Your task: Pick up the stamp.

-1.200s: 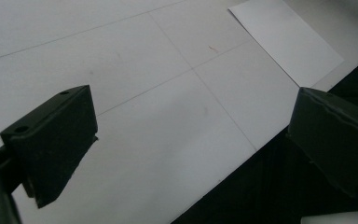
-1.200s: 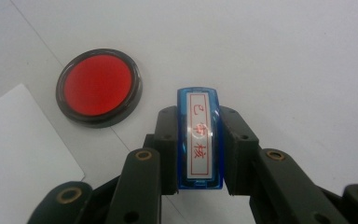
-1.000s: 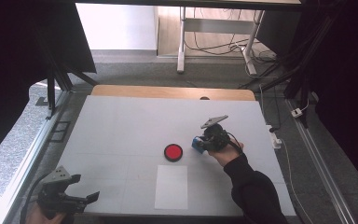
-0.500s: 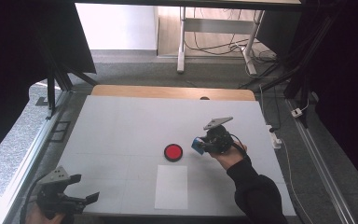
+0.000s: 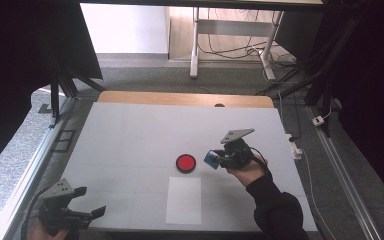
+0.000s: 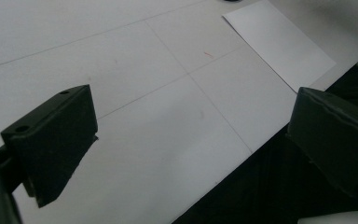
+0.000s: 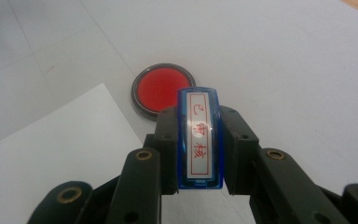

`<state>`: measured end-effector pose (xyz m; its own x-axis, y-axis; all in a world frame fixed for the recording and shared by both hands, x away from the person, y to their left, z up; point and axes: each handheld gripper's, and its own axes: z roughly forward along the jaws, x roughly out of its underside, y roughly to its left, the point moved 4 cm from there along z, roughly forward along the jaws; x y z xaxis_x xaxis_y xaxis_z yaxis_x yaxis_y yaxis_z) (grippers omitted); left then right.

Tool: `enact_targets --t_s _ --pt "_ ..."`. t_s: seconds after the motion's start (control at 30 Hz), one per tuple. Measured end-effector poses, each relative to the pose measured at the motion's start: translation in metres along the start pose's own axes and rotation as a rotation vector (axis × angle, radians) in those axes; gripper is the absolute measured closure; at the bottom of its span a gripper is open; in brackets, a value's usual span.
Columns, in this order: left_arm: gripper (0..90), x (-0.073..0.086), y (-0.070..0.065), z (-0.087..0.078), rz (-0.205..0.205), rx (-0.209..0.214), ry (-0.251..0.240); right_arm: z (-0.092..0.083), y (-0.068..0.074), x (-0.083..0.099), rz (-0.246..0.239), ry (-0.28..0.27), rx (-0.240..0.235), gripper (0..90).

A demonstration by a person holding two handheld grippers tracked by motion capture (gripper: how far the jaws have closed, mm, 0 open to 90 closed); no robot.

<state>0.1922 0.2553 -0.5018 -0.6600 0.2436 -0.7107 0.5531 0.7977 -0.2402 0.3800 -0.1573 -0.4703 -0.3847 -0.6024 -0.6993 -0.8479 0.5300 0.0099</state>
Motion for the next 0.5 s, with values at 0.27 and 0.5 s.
enact_targets --t_s 0.27,0.5 --pt "1.6 0.0 0.0 0.0 -0.003 -0.002 0.002 -0.006 0.013 -0.003 -0.019 -0.027 -0.009 71.3" --pt "1.6 0.0 0.0 0.0 -0.005 0.003 -0.001 -0.011 0.026 -0.002 -0.04 -0.041 -0.033 71.3"
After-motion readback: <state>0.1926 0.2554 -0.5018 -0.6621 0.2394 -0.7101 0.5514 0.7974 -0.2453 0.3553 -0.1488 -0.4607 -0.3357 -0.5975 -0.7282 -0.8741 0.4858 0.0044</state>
